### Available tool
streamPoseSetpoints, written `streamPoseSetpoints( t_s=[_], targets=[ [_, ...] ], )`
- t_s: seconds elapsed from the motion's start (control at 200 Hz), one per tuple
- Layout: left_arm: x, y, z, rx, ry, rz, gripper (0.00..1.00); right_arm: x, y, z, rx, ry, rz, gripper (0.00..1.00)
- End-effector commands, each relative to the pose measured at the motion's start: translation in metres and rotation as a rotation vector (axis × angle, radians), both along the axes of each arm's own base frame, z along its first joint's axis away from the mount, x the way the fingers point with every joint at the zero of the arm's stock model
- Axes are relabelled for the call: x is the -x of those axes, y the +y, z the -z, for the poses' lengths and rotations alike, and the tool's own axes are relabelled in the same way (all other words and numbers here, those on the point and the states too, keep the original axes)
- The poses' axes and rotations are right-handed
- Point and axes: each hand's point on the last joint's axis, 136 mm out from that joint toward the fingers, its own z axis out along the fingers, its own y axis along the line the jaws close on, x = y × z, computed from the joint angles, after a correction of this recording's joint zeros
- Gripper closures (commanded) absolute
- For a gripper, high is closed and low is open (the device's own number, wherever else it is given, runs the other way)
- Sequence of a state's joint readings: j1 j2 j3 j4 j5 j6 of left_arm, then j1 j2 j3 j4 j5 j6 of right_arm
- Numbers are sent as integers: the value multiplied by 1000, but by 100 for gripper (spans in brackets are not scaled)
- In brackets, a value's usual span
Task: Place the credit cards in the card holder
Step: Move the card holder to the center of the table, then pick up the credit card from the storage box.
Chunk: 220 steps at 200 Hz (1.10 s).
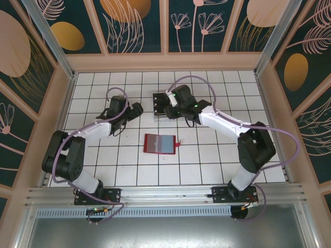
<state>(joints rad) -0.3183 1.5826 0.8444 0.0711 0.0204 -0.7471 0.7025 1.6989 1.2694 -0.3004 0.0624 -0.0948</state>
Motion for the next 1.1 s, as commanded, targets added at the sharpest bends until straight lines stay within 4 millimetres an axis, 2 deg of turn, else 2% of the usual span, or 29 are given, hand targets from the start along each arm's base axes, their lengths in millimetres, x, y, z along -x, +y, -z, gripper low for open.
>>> streamPoseSetpoints(
  t_s=[0.0, 0.255, 0.475, 0.721, 1.096],
  targets=[
    [-7, -6, -9, 32, -17, 50, 1, 4, 8, 15, 190, -53, -118, 50],
    [0, 4, -17, 23, -36, 42, 1, -1, 24, 45, 325, -75, -170, 53],
    [1, 7, -22, 35, -50, 39, 1, -7, 29, 58, 370, -84, -186, 54],
    [-1, 5, -18, 47, -45, 41, 1, -11, 32, 71, 396, -80, -203, 56],
    [0, 6, -14, 48, -41, 39, 1, -11, 37, 88, 439, -77, -237, 65]
  ],
)
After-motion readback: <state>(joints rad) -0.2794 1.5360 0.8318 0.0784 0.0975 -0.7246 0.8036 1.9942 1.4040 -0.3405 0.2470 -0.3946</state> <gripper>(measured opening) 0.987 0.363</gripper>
